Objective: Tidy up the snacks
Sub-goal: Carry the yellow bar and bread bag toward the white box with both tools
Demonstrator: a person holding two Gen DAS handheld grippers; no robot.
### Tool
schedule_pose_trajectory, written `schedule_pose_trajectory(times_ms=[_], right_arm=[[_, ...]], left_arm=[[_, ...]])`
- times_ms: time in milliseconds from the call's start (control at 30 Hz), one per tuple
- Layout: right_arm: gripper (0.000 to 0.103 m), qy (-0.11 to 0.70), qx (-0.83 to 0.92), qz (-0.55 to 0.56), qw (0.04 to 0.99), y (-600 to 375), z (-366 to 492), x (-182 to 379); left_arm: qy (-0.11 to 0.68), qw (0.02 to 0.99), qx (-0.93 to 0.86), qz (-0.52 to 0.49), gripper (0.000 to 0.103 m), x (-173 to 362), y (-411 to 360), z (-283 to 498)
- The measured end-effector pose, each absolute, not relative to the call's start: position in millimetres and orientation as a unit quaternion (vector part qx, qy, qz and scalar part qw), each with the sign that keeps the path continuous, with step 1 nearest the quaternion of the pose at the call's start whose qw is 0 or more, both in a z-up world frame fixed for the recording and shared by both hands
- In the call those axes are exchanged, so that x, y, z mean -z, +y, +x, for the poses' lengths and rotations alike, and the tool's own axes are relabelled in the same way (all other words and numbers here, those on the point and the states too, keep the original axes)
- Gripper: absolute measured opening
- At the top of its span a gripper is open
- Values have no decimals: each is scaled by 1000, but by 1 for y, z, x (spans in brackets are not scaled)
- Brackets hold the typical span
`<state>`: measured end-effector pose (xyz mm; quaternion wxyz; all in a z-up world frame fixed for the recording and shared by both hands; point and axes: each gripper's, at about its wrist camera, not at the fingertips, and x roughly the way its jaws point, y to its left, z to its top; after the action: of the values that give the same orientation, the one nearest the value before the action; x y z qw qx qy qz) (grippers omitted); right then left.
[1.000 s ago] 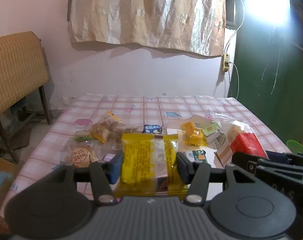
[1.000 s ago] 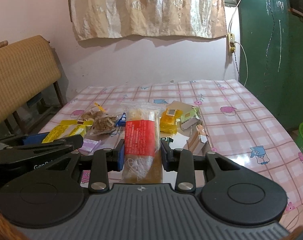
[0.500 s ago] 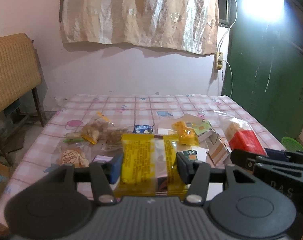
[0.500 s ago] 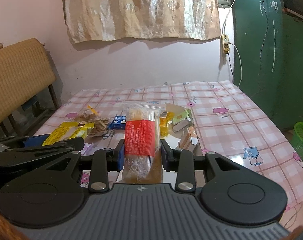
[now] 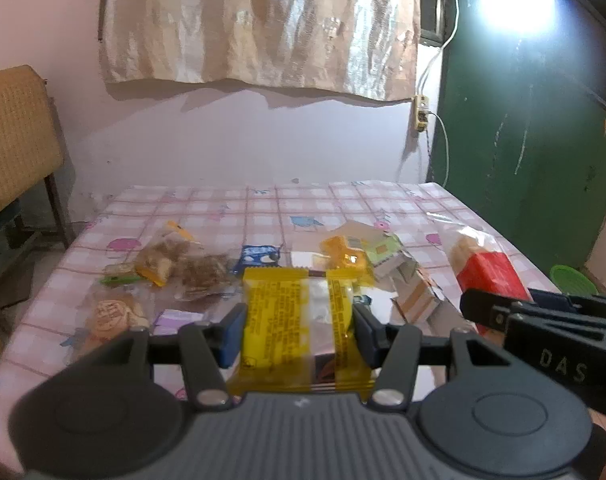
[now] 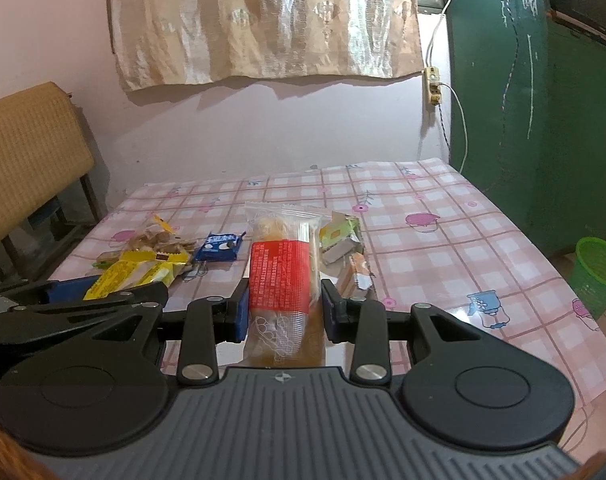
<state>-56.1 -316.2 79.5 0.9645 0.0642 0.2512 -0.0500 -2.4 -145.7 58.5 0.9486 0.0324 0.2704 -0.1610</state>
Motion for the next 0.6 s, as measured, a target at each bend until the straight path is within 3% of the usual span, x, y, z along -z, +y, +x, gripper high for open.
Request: schedule_pose_trajectory(times_ms=[600], right_arm=[[43,258,86,83,959,-340,-55,-68]], left_arm=[[280,940,190,40,55,-53,-179,10]])
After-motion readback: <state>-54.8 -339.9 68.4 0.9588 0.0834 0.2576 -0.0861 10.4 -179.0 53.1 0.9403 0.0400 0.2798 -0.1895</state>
